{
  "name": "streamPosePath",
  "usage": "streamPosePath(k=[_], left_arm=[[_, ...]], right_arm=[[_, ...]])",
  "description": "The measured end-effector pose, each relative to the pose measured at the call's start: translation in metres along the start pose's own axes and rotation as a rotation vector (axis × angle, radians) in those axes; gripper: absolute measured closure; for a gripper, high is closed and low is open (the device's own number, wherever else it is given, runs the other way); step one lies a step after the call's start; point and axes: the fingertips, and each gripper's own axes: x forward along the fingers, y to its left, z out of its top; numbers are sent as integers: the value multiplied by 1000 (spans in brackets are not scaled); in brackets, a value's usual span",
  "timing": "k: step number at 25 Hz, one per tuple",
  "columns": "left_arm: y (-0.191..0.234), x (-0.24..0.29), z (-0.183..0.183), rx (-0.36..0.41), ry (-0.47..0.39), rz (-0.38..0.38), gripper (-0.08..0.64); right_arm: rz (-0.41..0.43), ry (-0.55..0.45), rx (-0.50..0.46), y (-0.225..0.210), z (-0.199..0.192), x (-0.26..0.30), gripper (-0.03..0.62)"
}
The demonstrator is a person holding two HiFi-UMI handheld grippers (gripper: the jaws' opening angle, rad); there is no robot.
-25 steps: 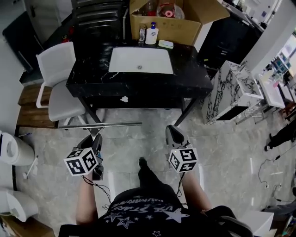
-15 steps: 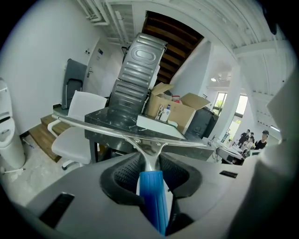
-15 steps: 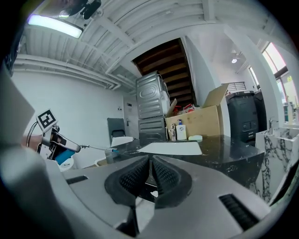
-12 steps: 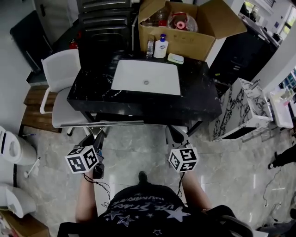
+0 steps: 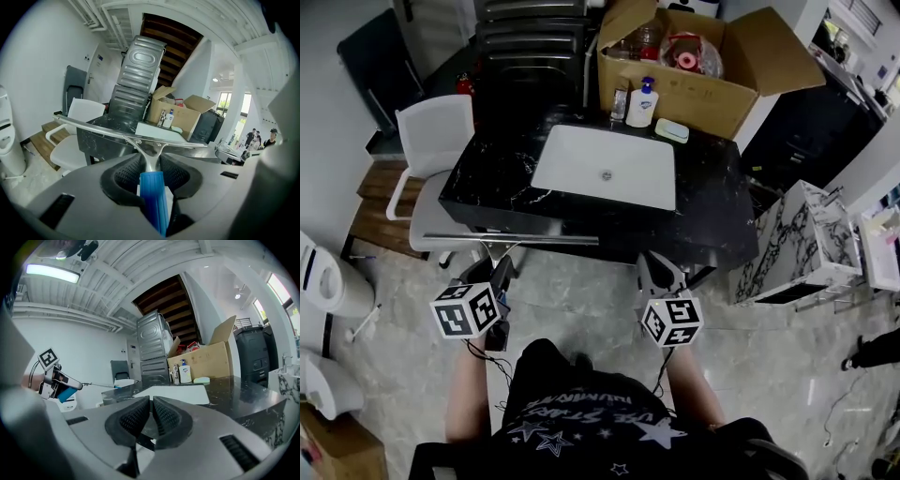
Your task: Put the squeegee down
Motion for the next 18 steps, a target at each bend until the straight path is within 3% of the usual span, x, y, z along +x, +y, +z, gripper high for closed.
streamPosePath(k=[10,18], left_arm=[[29,38,24,6,14,-3,417],[77,96,56,6,52,-12,417]], right_arm=[[6,21,8,-2,0,51,537],[-20,41,6,-7,5,122,537]])
